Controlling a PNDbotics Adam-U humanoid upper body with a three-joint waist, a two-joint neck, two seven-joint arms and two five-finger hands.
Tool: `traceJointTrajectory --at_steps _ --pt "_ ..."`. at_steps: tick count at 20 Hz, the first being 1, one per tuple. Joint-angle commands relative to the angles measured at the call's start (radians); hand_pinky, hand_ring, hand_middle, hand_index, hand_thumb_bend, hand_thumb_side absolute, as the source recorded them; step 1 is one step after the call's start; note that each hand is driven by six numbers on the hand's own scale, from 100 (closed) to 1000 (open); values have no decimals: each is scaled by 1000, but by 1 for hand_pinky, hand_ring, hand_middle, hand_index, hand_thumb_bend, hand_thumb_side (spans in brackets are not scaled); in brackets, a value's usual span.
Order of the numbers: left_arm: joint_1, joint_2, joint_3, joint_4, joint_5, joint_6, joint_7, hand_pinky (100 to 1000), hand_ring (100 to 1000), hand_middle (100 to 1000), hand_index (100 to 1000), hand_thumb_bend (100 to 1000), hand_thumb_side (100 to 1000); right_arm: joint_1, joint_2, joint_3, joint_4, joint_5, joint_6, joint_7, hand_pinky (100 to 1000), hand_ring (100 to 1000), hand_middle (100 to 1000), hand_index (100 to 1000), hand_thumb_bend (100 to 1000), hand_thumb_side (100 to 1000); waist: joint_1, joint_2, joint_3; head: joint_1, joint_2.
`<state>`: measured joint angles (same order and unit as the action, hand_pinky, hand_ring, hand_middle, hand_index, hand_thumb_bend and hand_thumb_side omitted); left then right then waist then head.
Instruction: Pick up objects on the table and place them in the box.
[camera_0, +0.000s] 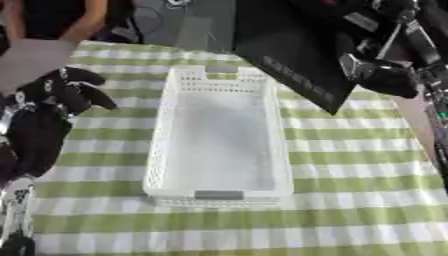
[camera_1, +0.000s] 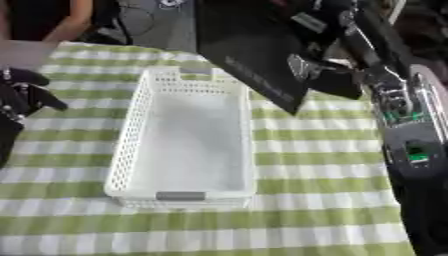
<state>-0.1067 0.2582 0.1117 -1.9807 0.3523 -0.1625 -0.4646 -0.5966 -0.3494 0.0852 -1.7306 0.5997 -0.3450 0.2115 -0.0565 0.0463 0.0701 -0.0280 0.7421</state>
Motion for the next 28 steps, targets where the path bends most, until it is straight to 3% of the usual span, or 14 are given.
traceJointTrajectory --at_steps 1,8,16,17,18,19,20,21,28 --pt "-6 5 -4 -19 6 0 -2 650 581 696 555 1000 936 -43 11 15 33 2 -24 11 394 538 798 731 100 100 5 -11 3 -21 -9" --pt "-11 1 -11 -19 12 2 -9 650 581 697 555 1000 938 -120 80 73 172 34 -84 36 409 551 797 739 100 100 12 -8 11 -49 -7" --pt "-19 -5 -17 -19 18 6 -18 651 581 697 554 1000 940 -150 141 149 333 127 -215 48 457 596 815 759 100 100 15 -1 26 -66 -8" --pt "-19 -4 -17 -19 18 6 -18 651 582 697 554 1000 940 -148 145 160 348 139 -237 62 589 756 896 826 100 173 14 -1 28 -66 -8" --pt "-19 -5 -17 -19 18 7 -18 651 582 697 554 1000 940 -146 148 167 362 149 -261 81 649 822 915 842 100 221 14 -1 28 -65 -8" --pt "-19 -5 -17 -19 18 7 -19 651 582 697 554 1000 939 -143 152 170 377 156 -282 98 688 866 935 860 100 358 14 -1 28 -64 -9" --pt "-20 -5 -18 -19 19 7 -19 651 582 697 554 1000 939 -141 154 171 390 159 -299 113 711 891 939 873 114 290 14 -1 28 -64 -9" --pt "-20 -5 -18 -19 19 7 -19 651 582 697 554 1000 938 -138 156 176 404 164 -316 130 753 939 968 887 100 448 13 -1 29 -63 -10" --pt "-20 -5 -16 -19 18 7 -18 652 582 698 554 1000 939 -115 158 178 437 188 -371 177 792 991 998 903 100 494 13 -1 26 -55 -11"
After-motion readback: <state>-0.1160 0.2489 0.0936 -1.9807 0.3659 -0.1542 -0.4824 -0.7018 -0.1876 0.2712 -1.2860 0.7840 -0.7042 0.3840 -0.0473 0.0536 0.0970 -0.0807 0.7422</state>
